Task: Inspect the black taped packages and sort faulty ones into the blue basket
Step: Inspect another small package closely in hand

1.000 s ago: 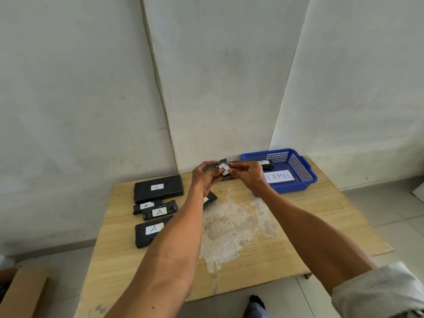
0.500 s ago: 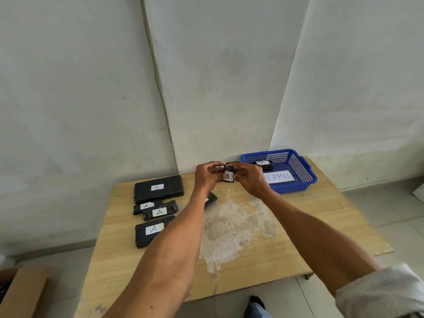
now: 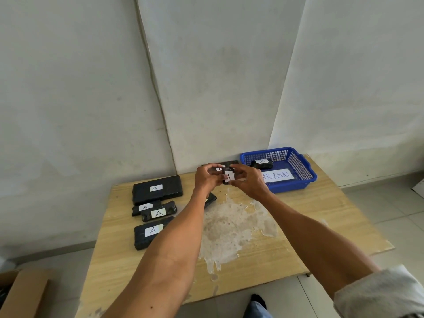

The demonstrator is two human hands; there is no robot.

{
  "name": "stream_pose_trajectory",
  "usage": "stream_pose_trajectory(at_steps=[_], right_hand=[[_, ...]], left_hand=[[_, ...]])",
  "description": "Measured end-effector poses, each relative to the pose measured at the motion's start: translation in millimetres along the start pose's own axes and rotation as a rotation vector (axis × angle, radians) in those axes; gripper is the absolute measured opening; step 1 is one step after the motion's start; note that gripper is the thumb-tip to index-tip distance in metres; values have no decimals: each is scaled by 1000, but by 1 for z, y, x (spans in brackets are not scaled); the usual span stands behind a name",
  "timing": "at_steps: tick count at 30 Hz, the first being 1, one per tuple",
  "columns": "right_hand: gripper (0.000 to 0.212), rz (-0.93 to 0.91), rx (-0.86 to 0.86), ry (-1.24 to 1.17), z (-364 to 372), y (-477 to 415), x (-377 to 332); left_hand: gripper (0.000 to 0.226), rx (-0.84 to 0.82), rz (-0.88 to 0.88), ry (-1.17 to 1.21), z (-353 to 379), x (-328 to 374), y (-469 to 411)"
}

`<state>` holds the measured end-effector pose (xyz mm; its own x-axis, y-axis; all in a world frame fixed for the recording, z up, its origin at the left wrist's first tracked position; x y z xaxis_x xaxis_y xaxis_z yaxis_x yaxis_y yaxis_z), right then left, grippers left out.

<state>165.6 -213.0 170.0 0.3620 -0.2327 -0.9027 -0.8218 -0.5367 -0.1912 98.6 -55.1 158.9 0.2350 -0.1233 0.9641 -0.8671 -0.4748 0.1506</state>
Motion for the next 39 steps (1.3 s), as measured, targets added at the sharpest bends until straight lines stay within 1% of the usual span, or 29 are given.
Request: stream_pose_trajectory(at_steps=[4,9,13,17,20,22,24,27,30,33,36,39], right_hand=[[74,22,-33,74,0,-1,9],[75,13,-60,159,-3,-7,28],[75,71,-68,210,-9,-15,56],[68,122,-27,236,-17,-26,80],[59,196,-26,184,-25,-39,101],[59,214,-12,157,-32,-48,115],[65,256,49,115,-43,-61,133],[60,336,172,118,-63,-86,165],[48,431,226,153,-75,-121,204],[47,499,232,162,-72,-154,240],[43,520,193,213,-61,-183,268],[44,480,146,269,-47,-203,285]], left_hand=[[40,-4,-54,-17,10,-12,-6],[40,-24,-102,-5,30,-28,-19],[38,-36,-146,-25,50,-43,-34],[34,-39,-210,-24,73,-56,-52],[29,-33,-233,-41,92,-64,-71],[25,-37,-230,-67,102,-68,-84],[25,-26,-215,-200,110,-74,-101],[27,-31,-170,-567,119,-90,-123],[39,-147,-116,-892,132,-121,-143],[51,-223,-77,-1148,143,-154,-156],[60,-248,-36,-1295,158,-184,-167],[61,-242,7,-1333,169,-206,-176]])
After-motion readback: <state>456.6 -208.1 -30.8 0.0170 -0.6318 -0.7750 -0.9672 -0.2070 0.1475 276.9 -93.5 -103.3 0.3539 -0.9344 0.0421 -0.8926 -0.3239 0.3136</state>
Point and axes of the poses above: each hand's wrist, its own y-axis away from the middle knuckle, its own z-axis out of the palm, x = y × z, the point moved 5 cm from there along -y, towards the middle knuckle, and after that the axes turned 14 degrees about -y, right-handed, at the moved point
